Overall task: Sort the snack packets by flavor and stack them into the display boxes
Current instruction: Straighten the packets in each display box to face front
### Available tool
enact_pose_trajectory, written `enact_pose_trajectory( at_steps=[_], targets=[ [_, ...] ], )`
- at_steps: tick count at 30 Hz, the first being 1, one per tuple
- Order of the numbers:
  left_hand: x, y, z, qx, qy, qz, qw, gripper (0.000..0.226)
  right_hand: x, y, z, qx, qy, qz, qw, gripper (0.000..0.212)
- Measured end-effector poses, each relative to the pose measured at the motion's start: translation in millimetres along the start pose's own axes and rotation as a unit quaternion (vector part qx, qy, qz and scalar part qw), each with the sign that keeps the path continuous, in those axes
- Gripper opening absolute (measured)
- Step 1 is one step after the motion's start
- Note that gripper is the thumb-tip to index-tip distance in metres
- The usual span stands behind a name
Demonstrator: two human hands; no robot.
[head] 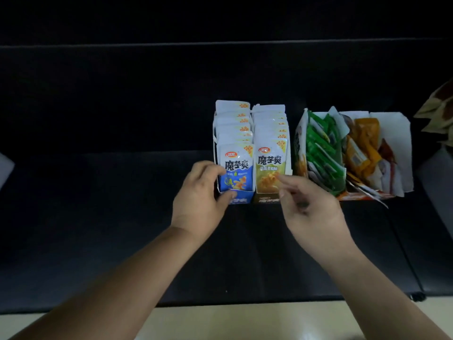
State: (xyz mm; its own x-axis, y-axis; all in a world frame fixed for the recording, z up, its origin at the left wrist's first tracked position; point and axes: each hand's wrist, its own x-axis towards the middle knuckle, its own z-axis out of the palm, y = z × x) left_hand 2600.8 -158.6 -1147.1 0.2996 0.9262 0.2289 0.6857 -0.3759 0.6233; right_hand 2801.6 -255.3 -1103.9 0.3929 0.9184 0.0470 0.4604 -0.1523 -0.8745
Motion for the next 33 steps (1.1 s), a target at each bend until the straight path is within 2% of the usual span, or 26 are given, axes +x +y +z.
enact_pose_trajectory(
  at_steps=[2, 5, 6, 8, 10, 12, 15, 18, 22, 24, 28, 30, 33],
  targets=[
    [0, 7, -3, 0.035, 0.016, 0.001, 0.999, 0.051, -6, 5, -10, -0.002, 0.004, 0.009, 1.0, 0.026],
    [-11, 39, -2, 0.041, 0.058, 0.063, 0.995, 0.041, -8, 16, -29, -0.013, 0.035, 0.023, 0.999, 0.023],
    [-16, 55, 0, 0.007, 0.038, 0.091, 0.995, 0.034, -8, 20, -35, -0.017, 0.046, 0.028, 0.998, 0.023],
    [-26, 88, 10, -0.045, -0.057, 0.156, 0.985, 0.023, -6, 28, -47, -0.031, 0.062, 0.035, 0.997, 0.024],
    [-27, 113, 32, -0.022, -0.15, 0.22, 0.964, 0.029, -6, 33, -59, -0.042, 0.063, 0.031, 0.997, 0.029],
    [-19, 128, 53, 0.008, -0.184, 0.239, 0.953, 0.036, -8, 34, -71, -0.027, 0.043, 0.03, 0.998, 0.038],
    [-5, 138, 72, 0.026, -0.197, 0.224, 0.954, 0.046, -10, 41, -84, -0.013, 0.01, 0.027, 0.999, 0.065],
    [1, 139, 80, 0.028, -0.181, 0.182, 0.966, 0.039, -10, 53, -93, 0.009, -0.011, 0.018, 1.0, 0.08],
    [0, 136, 82, -0.015, -0.177, 0.13, 0.975, 0.04, -12, 60, -95, 0.028, -0.011, -0.034, 0.999, 0.062],
    [-6, 137, 81, -0.049, -0.189, 0.103, 0.975, 0.042, -12, 63, -96, 0.035, -0.007, -0.042, 0.998, 0.061],
    [-44, 138, 70, -0.094, -0.221, 0.1, 0.966, 0.034, -21, 65, -102, -0.056, 0.023, -0.072, 0.996, 0.06],
    [-69, 134, 62, -0.115, -0.209, 0.091, 0.967, 0.027, -29, 65, -100, -0.083, 0.017, -0.079, 0.993, 0.059],
    [-94, 127, 51, -0.129, -0.191, 0.071, 0.971, 0.018, -39, 62, -91, -0.084, 0.042, -0.086, 0.992, 0.038]
  ],
)
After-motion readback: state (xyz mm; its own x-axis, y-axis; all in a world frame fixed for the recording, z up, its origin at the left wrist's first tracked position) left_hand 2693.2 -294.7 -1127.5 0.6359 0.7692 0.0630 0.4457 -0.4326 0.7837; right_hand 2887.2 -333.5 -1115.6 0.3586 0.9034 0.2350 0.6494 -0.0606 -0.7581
